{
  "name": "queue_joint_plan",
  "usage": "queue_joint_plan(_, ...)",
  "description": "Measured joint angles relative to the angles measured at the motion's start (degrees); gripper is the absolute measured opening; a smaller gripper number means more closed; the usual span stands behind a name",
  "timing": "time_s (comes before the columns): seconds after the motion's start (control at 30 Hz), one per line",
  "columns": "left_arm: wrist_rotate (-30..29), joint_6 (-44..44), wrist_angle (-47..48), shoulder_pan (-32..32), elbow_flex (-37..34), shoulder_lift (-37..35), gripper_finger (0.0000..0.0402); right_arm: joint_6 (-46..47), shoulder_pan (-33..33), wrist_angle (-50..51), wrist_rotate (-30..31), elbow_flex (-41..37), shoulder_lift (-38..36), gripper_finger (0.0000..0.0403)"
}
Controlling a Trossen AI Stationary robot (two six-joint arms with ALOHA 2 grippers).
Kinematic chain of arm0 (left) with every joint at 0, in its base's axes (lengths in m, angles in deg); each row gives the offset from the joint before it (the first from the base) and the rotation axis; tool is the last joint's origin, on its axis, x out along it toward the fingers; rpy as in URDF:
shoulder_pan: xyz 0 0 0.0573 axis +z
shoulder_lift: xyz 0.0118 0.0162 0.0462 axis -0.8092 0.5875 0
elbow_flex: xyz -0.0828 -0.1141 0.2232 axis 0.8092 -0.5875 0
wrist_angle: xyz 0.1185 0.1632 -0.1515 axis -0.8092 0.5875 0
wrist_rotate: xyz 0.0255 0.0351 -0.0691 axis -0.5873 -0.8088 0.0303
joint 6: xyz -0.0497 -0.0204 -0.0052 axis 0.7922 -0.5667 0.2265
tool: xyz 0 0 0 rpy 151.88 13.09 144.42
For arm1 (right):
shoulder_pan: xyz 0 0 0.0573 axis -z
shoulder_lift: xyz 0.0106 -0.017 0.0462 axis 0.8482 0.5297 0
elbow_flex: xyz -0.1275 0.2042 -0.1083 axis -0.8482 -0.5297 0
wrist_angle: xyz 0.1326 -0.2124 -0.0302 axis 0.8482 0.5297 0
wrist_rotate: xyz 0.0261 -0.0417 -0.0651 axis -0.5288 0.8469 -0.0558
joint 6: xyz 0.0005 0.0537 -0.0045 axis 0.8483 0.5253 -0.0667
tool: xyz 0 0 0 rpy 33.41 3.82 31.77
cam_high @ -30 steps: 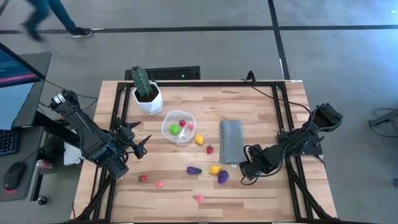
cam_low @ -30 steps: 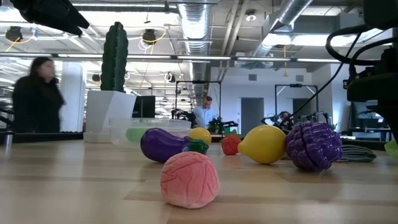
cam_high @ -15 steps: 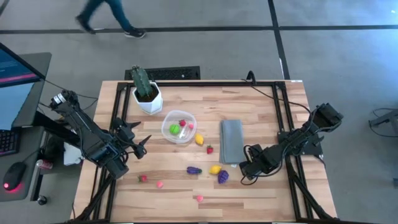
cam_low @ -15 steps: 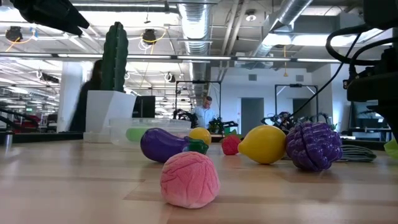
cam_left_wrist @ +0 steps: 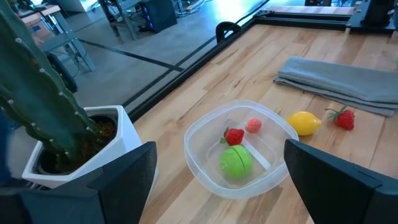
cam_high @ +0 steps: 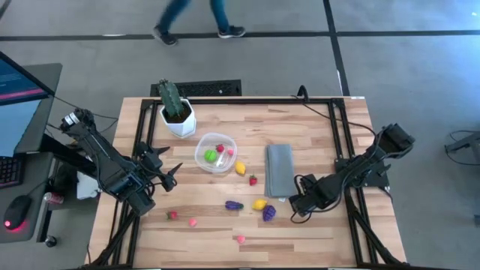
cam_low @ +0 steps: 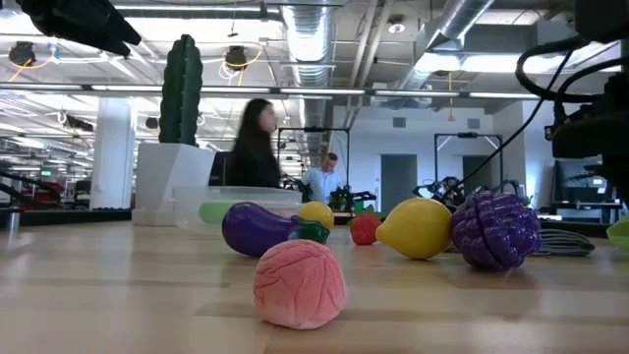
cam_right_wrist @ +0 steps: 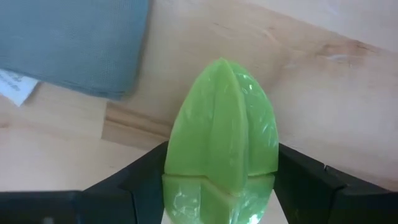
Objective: Pick and placing Produce into tupperware
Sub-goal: Put the green starfruit into the transparent container
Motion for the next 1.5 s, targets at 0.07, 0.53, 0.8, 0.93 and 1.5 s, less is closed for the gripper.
queue_joint_plan(0.07, 0.0, 0.0, 0.0, 0.0, 0.0, 0.0, 0.0343, 0.0, 0.0, 0.3, 0.1, 0.0, -0.8, 0.0274)
queue_joint_plan(0.53, 0.0, 0.0, 0.0, 0.0, 0.0, 0.0, 0.0343, 0.0, 0.0, 4.1, 0.2, 0.0, -3.6, 0.0274)
queue_joint_plan(0.8, 0.0, 0.0, -0.2, 0.0, 0.0, 0.0, 0.0343, -0.5, 0.0, 3.6, 0.6, 0.0, -3.6, 0.0249)
queue_joint_plan(0.93, 0.0, 0.0, -0.4, 0.0, 0.0, 0.0, 0.0343, -1.5, 0.0, 1.4, 1.9, 0.0, -3.6, 0.0251)
queue_joint_plan(1.5, 0.0, -0.1, -1.5, 0.0, 0.0, 0.0, 0.0343, -1.5, 0.0, 1.4, 2.0, 0.0, -3.6, 0.0264)
